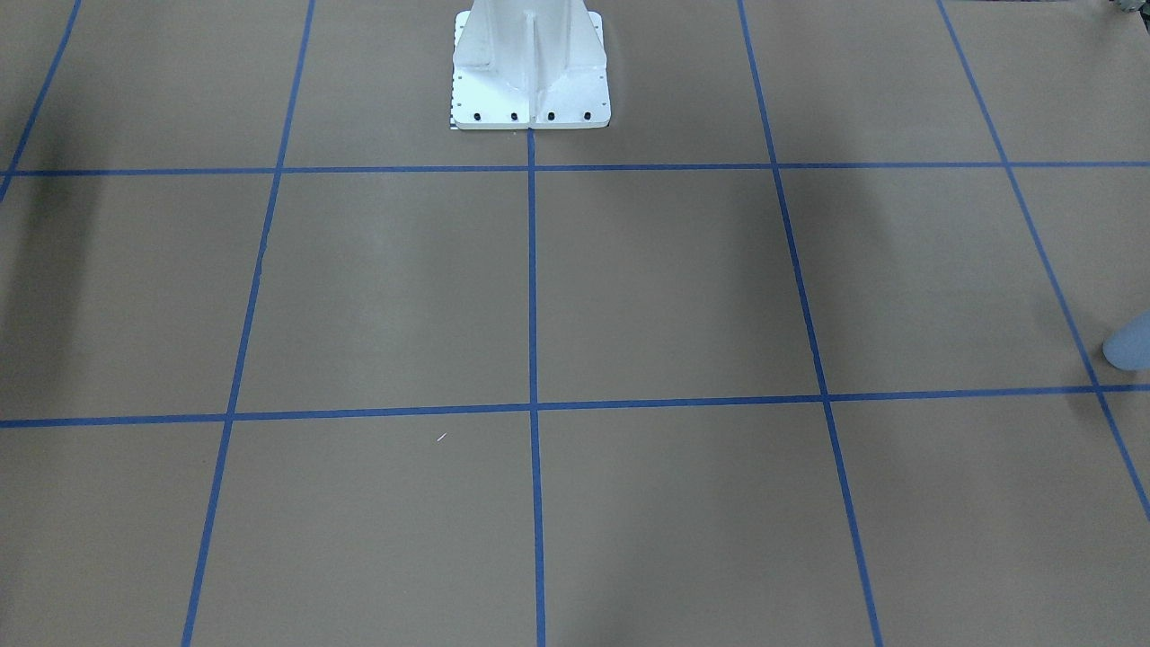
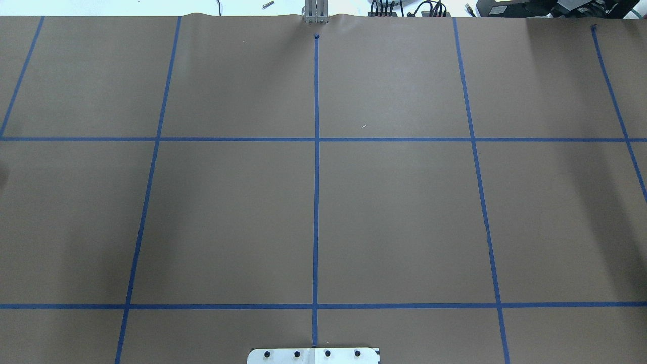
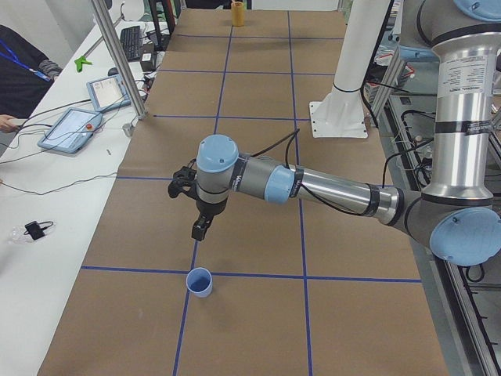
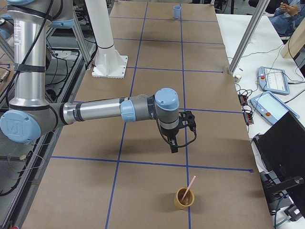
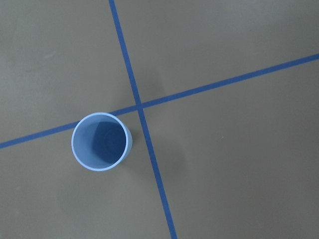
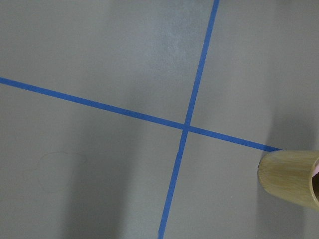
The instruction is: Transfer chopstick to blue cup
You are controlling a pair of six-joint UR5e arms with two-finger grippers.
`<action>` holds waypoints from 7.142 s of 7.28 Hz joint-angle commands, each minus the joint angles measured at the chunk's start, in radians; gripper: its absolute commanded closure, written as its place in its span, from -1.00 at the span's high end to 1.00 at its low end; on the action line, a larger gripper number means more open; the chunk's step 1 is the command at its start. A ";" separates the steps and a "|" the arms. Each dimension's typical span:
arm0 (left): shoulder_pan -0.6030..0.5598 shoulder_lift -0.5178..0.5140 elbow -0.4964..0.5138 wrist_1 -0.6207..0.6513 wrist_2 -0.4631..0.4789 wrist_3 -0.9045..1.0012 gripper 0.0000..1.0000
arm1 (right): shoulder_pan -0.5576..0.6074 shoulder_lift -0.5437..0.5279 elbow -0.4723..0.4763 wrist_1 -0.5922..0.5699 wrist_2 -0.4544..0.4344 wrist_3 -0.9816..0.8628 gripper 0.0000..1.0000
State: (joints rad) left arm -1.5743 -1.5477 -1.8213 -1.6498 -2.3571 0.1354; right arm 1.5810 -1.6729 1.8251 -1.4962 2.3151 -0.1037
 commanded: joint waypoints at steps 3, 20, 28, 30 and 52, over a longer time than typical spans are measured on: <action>0.007 -0.005 0.029 -0.200 0.004 0.001 0.97 | -0.001 0.031 -0.008 0.071 0.127 0.153 1.00; 0.080 -0.152 0.777 -0.722 0.073 -0.246 0.96 | -0.099 0.052 0.016 0.111 0.032 0.338 1.00; 0.146 -0.134 0.758 -0.752 0.068 -0.240 -1.00 | -0.099 0.052 0.016 0.111 0.020 0.338 1.00; 0.139 -0.123 0.673 -0.708 -0.110 -0.247 -1.00 | -0.099 0.052 0.016 0.111 0.021 0.338 1.00; 1.136 -0.865 0.244 0.130 0.673 -1.528 -0.94 | -0.099 -0.005 0.014 0.114 0.026 0.340 1.00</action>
State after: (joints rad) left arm -0.4440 -2.4118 -1.6018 -1.4872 -1.6843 -1.3932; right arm 1.4819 -1.6782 1.8393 -1.3822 2.3409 0.2362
